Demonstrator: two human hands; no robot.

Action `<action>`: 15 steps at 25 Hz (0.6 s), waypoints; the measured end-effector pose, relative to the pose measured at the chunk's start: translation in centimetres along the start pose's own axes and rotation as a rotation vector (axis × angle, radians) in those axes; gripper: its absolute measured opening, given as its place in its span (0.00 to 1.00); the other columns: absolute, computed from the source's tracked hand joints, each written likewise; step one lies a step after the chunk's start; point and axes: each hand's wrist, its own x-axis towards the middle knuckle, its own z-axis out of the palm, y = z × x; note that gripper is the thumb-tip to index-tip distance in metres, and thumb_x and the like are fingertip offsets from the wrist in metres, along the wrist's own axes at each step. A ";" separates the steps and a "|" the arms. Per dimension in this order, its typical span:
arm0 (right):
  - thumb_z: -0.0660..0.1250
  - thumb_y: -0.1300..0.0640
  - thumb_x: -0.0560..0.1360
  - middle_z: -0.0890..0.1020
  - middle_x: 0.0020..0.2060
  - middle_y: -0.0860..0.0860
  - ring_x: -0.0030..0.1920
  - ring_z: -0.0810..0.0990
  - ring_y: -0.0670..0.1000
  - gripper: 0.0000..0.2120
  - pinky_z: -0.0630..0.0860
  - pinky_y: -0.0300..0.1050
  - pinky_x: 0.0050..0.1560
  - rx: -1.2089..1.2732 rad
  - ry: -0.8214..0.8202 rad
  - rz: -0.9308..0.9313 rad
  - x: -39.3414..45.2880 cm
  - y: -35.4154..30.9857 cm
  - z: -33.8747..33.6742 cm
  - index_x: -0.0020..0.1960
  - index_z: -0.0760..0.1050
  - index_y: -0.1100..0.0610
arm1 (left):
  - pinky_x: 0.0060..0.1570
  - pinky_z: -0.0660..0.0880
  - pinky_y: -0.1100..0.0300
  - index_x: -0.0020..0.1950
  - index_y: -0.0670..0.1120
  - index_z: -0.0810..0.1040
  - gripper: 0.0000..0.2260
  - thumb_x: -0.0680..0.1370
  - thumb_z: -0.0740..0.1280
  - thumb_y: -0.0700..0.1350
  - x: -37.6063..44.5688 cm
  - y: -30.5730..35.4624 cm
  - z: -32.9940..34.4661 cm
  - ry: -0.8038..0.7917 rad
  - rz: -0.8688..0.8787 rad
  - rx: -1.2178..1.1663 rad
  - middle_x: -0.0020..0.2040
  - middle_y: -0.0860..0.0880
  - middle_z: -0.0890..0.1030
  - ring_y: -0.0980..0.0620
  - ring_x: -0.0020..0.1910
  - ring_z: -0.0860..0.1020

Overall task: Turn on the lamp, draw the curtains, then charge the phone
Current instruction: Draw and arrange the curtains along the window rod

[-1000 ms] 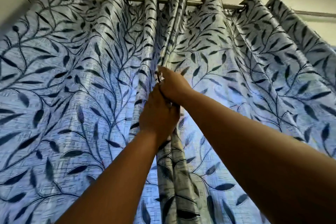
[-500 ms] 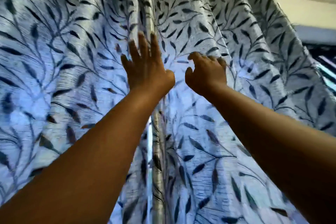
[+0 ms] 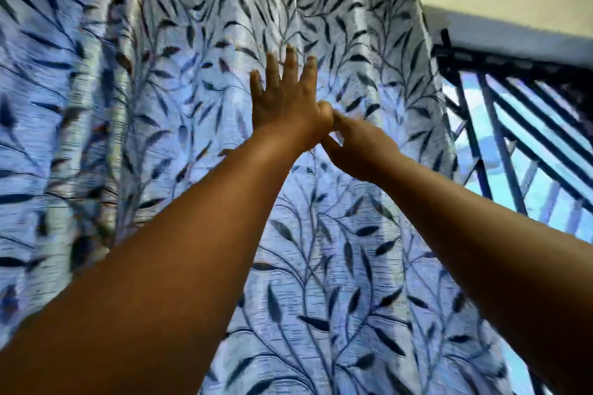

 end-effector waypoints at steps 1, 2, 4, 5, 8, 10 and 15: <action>0.58 0.47 0.77 0.82 0.57 0.51 0.54 0.79 0.59 0.17 0.69 0.46 0.44 -0.022 0.078 -0.003 -0.6 1.1 -0.3 0.65 0.70 0.48 | 0.73 0.43 0.41 0.79 0.51 0.49 0.33 0.77 0.57 0.56 0.0 1.0 0.5 -0.010 0.011 -0.008 0.79 0.45 0.45 0.41 0.77 0.43; 0.59 0.48 0.77 0.82 0.55 0.53 0.54 0.79 0.59 0.16 0.70 0.48 0.45 -0.032 0.173 -0.004 -0.9 2.1 -0.6 0.63 0.72 0.50 | 0.73 0.43 0.41 0.79 0.50 0.49 0.33 0.77 0.57 0.57 0.0 1.9 0.9 -0.022 0.027 -0.013 0.79 0.45 0.45 0.41 0.77 0.43; 0.60 0.50 0.76 0.81 0.56 0.55 0.57 0.77 0.60 0.16 0.71 0.51 0.52 -0.045 0.321 0.022 -1.4 4.0 -1.0 0.62 0.73 0.52 | 0.73 0.43 0.42 0.79 0.50 0.49 0.33 0.77 0.56 0.59 0.0 3.3 2.0 -0.036 0.064 -0.016 0.79 0.45 0.46 0.41 0.77 0.43; 0.60 0.49 0.76 0.80 0.59 0.55 0.60 0.76 0.59 0.18 0.70 0.51 0.57 -0.054 0.358 0.048 -1.7 4.9 -1.0 0.63 0.73 0.53 | 0.73 0.43 0.42 0.79 0.50 0.49 0.33 0.77 0.55 0.59 -0.1 4.0 2.6 -0.036 0.081 -0.023 0.79 0.45 0.46 0.41 0.77 0.43; 0.60 0.41 0.74 0.69 0.72 0.52 0.69 0.69 0.54 0.28 0.66 0.49 0.66 0.005 0.214 0.168 -3.3 6.9 0.1 0.72 0.64 0.50 | 0.73 0.43 0.43 0.79 0.51 0.48 0.33 0.77 0.55 0.61 -0.2 5.7 4.6 -0.025 0.108 -0.088 0.79 0.45 0.46 0.42 0.77 0.43; 0.59 0.33 0.71 0.68 0.72 0.52 0.69 0.69 0.55 0.35 0.67 0.47 0.64 0.068 -0.087 0.187 -4.4 7.6 1.8 0.73 0.60 0.48 | 0.73 0.43 0.44 0.79 0.51 0.46 0.34 0.77 0.55 0.61 -0.7 6.7 6.2 -0.011 0.123 -0.140 0.79 0.46 0.45 0.43 0.77 0.42; 0.60 0.36 0.73 0.73 0.68 0.56 0.67 0.67 0.49 0.32 0.61 0.46 0.71 0.096 -0.599 -0.135 -6.4 7.1 4.4 0.69 0.71 0.55 | 0.73 0.43 0.43 0.79 0.51 0.43 0.35 0.78 0.55 0.62 -2.9 7.8 10.6 -0.025 0.249 -0.187 0.79 0.46 0.45 0.43 0.77 0.43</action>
